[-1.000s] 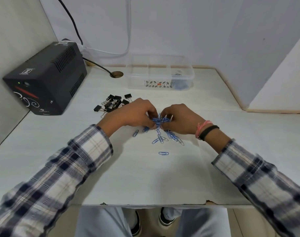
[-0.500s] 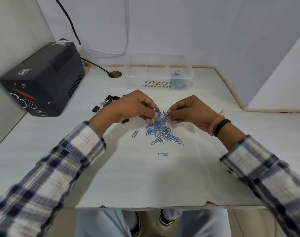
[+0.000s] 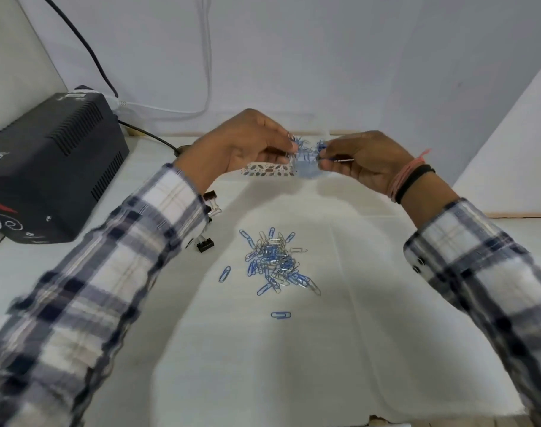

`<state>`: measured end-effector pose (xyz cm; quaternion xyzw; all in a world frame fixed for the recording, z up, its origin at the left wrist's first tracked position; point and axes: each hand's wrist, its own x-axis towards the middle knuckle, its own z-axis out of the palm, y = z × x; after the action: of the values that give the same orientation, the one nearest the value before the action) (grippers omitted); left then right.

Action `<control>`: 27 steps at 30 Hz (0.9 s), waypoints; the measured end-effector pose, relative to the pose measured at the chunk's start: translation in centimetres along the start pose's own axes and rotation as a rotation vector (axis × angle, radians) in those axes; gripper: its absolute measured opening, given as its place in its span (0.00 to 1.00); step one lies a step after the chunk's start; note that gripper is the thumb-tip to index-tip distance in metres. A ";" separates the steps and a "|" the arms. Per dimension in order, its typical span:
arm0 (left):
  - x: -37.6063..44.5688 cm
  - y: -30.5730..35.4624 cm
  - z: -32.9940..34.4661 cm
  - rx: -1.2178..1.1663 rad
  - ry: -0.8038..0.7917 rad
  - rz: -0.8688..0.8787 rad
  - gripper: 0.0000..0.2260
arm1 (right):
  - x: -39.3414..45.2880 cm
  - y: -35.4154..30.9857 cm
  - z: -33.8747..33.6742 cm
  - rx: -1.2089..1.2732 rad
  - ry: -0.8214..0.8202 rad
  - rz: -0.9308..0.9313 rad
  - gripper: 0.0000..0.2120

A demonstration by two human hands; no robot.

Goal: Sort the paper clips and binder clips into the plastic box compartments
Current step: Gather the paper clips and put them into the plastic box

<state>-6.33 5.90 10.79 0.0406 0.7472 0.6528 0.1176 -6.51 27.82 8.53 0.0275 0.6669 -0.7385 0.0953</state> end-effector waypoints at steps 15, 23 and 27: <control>12.6 1.6 3.3 0.154 0.101 -0.236 0.12 | 9.7 -4.1 0.4 -0.203 0.071 0.157 0.11; 8.1 2.0 2.3 0.169 0.079 -0.112 0.12 | 5.6 -4.0 -1.1 -0.277 -0.008 0.086 0.14; 3.3 1.2 1.7 0.396 -0.024 -0.103 0.08 | 1.8 -2.3 -1.4 -0.439 -0.141 0.077 0.09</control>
<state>-9.22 8.44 11.31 0.0324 0.8606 0.4858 0.1492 -8.82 29.28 10.36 -0.0201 0.8017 -0.5717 0.1734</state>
